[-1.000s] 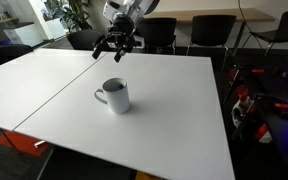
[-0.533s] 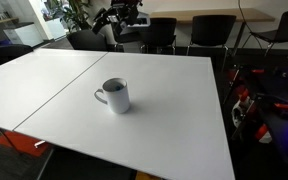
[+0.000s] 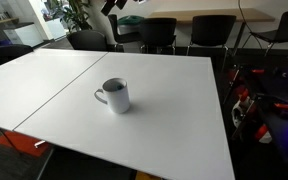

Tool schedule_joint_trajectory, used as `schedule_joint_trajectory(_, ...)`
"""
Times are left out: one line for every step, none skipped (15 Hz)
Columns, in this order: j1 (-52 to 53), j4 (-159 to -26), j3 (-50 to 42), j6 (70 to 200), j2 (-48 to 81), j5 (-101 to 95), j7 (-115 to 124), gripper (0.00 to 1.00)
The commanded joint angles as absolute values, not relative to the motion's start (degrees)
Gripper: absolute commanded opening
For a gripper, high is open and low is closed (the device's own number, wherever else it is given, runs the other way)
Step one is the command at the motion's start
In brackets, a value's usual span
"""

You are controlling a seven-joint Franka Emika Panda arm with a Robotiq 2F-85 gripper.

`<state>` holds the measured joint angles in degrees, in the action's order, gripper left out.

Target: Put the green marker in the white mug

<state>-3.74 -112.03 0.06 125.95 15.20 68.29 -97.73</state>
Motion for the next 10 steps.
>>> schedule_joint_trajectory(-0.8, -118.4, -0.8, 133.3, 7.9, 61.1, -84.0, 1.0)
schedule_joint_trajectory(-0.5, -119.2, -0.7, 134.6, 6.8, 57.9, -79.3, 1.0)
schedule_joint_trajectory(-0.1, -120.0, -0.5, 136.4, 5.9, 55.2, -75.2, 1.0)
schedule_joint_trajectory(0.0, -120.7, -0.3, 137.4, 5.1, 52.4, -71.2, 1.0)
schedule_joint_trajectory(-1.6, -117.3, 0.4, 134.5, 8.6, 55.8, -77.2, 1.0)
schedule_joint_trajectory(-1.4, -117.6, 0.5, 134.8, 8.0, 55.0, -76.0, 1.0)
schedule_joint_trajectory(-1.4, -117.6, 0.6, 134.8, 8.1, 55.0, -76.1, 1.0)
schedule_joint_trajectory(-1.4, -117.6, 0.6, 134.8, 8.2, 55.0, -76.1, 1.0)
schedule_joint_trajectory(-1.5, -117.6, 0.6, 134.8, 8.4, 55.0, -76.1, 1.0)
schedule_joint_trajectory(-1.6, -117.6, 0.6, 134.8, 8.5, 55.0, -76.1, 1.0)
